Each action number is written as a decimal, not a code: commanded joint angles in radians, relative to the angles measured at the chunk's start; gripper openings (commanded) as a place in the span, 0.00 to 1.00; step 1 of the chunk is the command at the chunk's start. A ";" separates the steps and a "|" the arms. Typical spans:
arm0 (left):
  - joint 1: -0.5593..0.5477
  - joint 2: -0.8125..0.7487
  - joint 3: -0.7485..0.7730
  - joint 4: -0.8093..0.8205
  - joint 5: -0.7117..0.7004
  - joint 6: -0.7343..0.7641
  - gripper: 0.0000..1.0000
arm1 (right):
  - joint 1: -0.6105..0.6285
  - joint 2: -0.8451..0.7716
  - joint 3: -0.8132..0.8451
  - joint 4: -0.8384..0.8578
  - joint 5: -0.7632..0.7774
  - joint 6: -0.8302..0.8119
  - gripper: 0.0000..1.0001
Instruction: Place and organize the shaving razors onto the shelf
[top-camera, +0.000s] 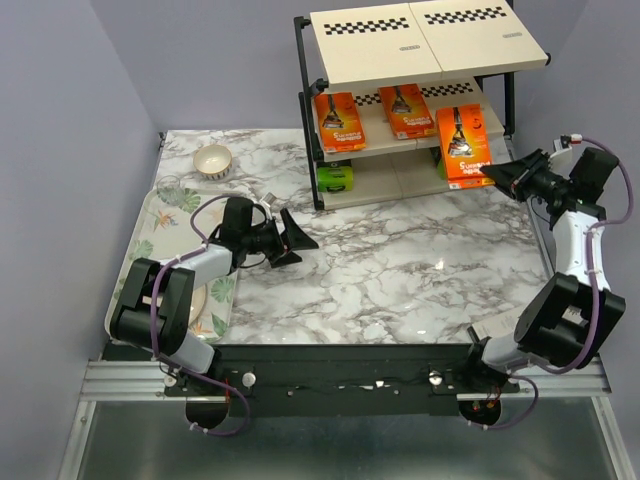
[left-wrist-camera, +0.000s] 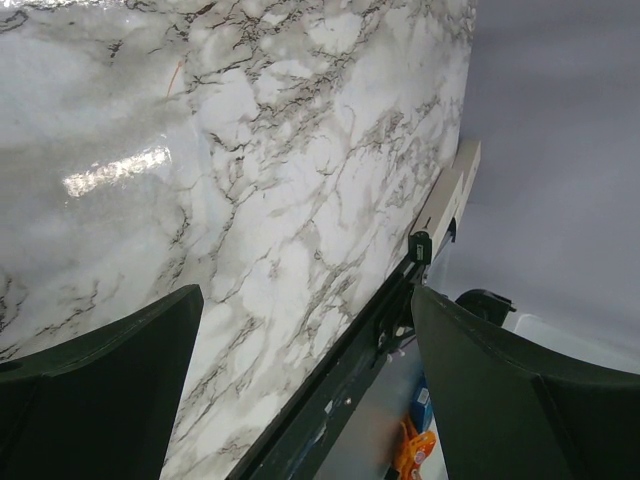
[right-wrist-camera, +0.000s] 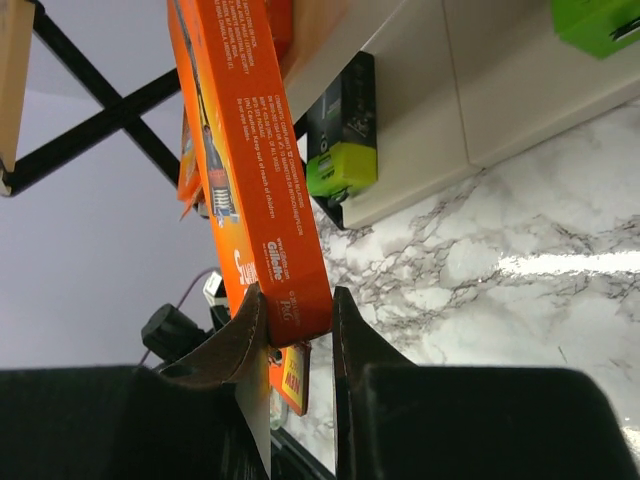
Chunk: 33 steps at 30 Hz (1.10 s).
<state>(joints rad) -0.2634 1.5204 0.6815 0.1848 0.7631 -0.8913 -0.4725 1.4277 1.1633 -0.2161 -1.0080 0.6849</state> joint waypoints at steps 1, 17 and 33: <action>0.009 0.000 -0.013 0.025 0.008 -0.005 0.95 | -0.006 0.071 0.044 0.130 0.040 0.065 0.09; 0.009 0.063 0.016 -0.030 0.013 0.052 0.95 | -0.006 0.338 0.326 0.112 0.118 0.090 0.10; -0.016 0.067 0.039 -0.116 -0.028 0.172 0.95 | 0.012 0.551 0.610 0.050 0.069 0.131 0.19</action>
<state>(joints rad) -0.2680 1.5753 0.6949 0.1089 0.7567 -0.7773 -0.4709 1.9511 1.7020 -0.1814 -0.9138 0.7986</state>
